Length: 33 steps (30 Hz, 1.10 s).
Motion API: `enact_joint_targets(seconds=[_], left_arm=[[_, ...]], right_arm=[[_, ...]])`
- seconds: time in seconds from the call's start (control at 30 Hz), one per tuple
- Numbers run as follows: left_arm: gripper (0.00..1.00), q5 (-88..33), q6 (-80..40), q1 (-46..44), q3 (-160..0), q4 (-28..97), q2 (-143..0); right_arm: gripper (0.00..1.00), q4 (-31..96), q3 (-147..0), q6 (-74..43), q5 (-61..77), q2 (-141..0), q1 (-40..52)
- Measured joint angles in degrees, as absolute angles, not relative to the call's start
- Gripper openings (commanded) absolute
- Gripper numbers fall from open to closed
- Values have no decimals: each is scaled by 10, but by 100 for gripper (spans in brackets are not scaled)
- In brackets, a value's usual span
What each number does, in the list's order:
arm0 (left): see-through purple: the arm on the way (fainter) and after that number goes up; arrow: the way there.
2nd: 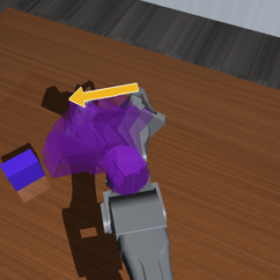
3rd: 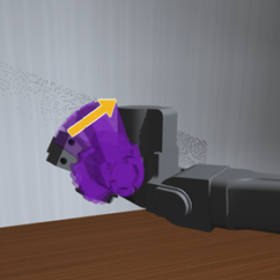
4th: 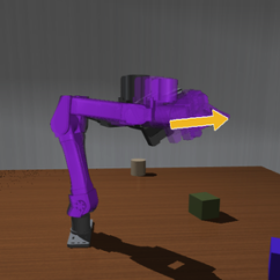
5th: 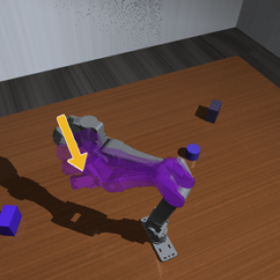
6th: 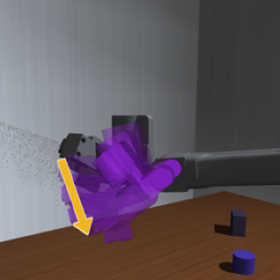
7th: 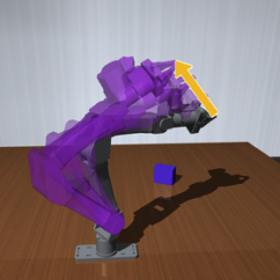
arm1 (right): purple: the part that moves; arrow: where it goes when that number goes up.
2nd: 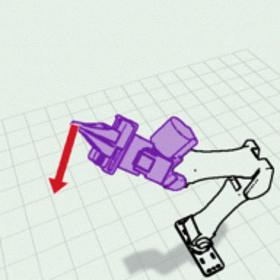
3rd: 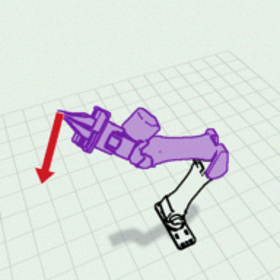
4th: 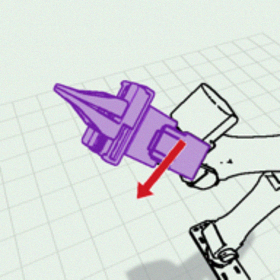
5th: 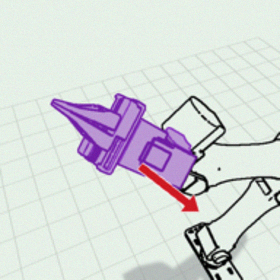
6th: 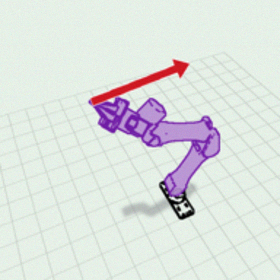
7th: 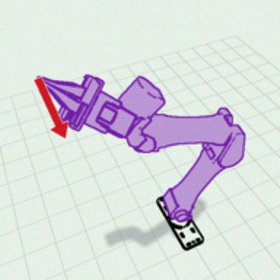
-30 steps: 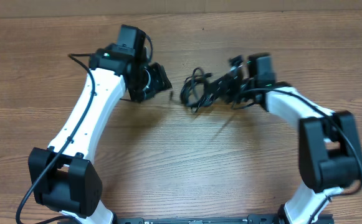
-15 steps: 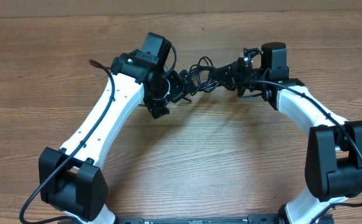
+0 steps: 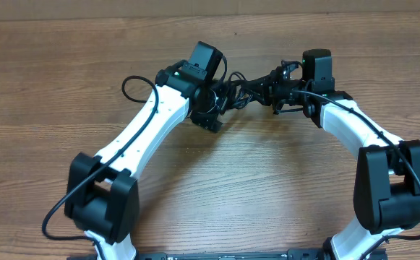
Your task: Untangle cables
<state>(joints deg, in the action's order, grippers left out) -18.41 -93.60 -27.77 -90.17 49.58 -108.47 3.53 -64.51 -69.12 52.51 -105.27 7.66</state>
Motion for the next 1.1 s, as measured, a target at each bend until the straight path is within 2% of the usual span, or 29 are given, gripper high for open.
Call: enact_joint_targets(seconds=[0.07, 0.1, 0.23, 0.4, 0.57, 0.6, 0.63, 0.77, 0.9, 1.1], left_arm=[[8, -184, -950, -276, -902, 497, -1098], [4, -183, -952, -275, -902, 497, -1105], [4, -176, -938, -258, -902, 495, -1118], [4, -165, -831, -185, -902, 479, -1118], [5, -160, -745, -130, -902, 479, -1118], [9, -161, -729, -123, -902, 480, -1118], [20, -166, -713, -119, -902, 479, -1118], [76, -220, -660, -117, -903, 469, -1118], [88, -306, -631, -120, -903, 467, -1118], [84, -401, -637, -128, -903, 467, -1118]], right_arm=[[4, 37, -645, -694, 528, -1053, 78], [4, 37, -645, -695, 533, -1053, 79], [4, 45, -645, -693, 560, -1053, 79], [4, 90, -645, -677, 585, -1053, 79], [4, 56, -645, -667, 630, -1053, 83], [4, 45, -645, -666, 638, -1053, 84], [4, 23, -645, -664, 648, -1053, 85], [4, -23, -645, -660, 659, -1053, 87], [4, -24, -645, -660, 645, -1053, 87], [4, -24, -645, -661, 638, -1053, 87]])
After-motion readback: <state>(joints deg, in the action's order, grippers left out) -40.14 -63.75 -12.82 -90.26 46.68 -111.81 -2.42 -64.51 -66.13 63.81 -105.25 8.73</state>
